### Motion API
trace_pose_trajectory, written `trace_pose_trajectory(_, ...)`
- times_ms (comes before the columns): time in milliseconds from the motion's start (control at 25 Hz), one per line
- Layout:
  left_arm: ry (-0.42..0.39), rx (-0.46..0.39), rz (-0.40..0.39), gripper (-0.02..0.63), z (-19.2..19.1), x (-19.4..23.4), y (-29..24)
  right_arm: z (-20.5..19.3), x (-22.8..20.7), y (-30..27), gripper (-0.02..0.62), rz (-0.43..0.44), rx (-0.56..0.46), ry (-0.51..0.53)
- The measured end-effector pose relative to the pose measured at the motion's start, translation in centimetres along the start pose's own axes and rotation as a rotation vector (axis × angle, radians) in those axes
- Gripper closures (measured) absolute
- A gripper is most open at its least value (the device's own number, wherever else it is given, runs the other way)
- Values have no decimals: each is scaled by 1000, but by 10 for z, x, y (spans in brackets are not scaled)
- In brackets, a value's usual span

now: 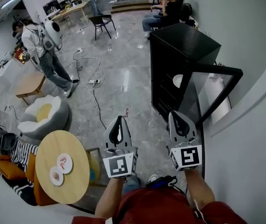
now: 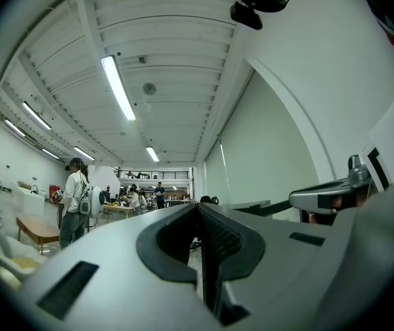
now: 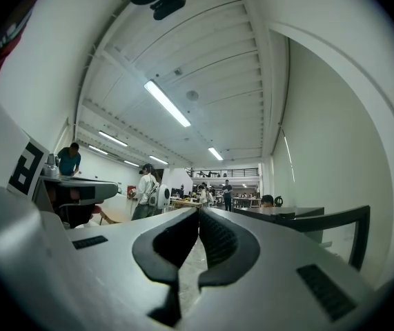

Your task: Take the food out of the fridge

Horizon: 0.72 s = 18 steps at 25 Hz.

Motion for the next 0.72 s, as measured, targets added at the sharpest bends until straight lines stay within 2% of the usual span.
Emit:
trace_pose_trajectory(400, 6, -5, -4, 592, -7, 19, -24, 0, 3, -33, 572, -10, -3, 6)
trace_pose_trajectory(720, 17, 16, 3, 592, -12, 60, -53, 4, 22, -78, 572, 5, -14, 37)
Point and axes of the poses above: the fingertips, and each gripper's own axes: y backward along the fingers, x to its left, z out of its top, the point moved 1 cm from there along y, backward along the fingers, and after that the axes turned 1 degree about z, right-handed, at the moved point
